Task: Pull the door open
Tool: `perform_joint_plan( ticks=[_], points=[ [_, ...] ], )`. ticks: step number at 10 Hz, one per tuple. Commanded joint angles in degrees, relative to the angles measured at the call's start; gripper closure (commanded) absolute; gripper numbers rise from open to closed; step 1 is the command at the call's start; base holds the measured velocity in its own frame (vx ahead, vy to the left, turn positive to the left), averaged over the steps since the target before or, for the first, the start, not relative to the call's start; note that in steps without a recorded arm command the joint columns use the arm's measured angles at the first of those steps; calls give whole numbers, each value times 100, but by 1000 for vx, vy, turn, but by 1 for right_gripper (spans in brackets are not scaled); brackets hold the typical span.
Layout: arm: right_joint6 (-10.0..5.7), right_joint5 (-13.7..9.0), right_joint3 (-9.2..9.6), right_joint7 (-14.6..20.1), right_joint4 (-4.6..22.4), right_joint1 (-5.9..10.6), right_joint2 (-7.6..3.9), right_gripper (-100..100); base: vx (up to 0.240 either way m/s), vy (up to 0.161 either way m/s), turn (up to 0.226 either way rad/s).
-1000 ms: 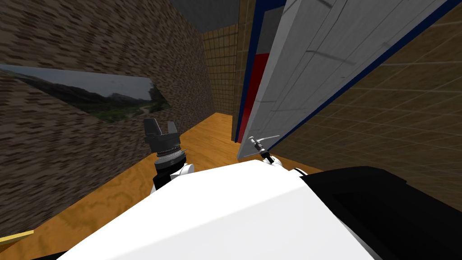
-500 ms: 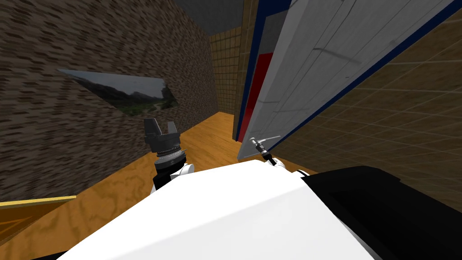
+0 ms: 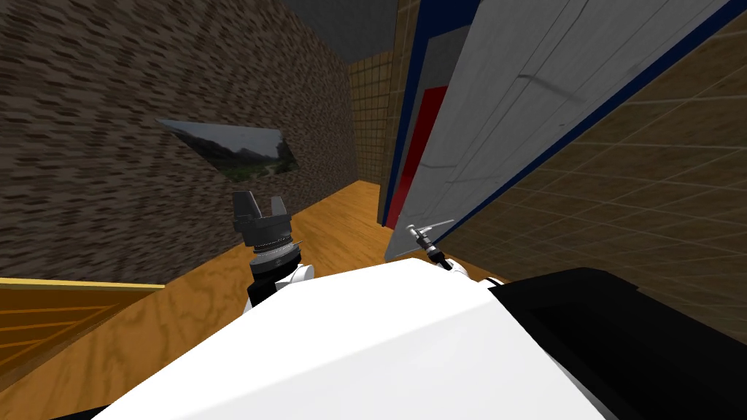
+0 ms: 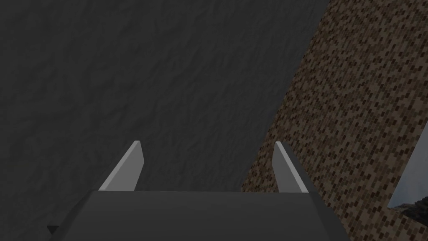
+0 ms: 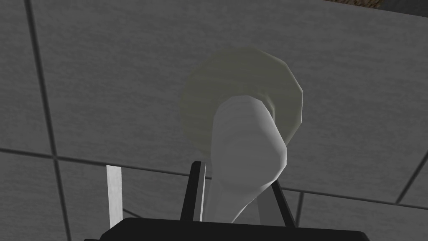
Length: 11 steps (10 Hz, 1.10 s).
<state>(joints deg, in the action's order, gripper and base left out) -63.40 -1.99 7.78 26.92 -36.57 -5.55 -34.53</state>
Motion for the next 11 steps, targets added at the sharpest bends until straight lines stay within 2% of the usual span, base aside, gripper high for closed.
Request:
perform_joint_plan(
  ticks=[1, 2, 3, 8, 10, 11],
  points=[
    [-174, -8, -4, 21, 121, -12, -59, 100, -143, -64, 106],
    [-109, 5, 17, 21, 92, 2, -20, 100, -58, -22, 24],
    [-224, 5, 37, 43, 167, -21, -39, 100, -140, -98, 198],
    [-493, -8, 64, 83, 332, -71, -118, 100, -201, -91, 168],
    [-524, -9, 67, 88, 351, -77, -127, 100, -107, -44, 54],
    [-610, -13, 76, 101, 405, -93, -153, 100, -171, -74, 200]
  ],
)
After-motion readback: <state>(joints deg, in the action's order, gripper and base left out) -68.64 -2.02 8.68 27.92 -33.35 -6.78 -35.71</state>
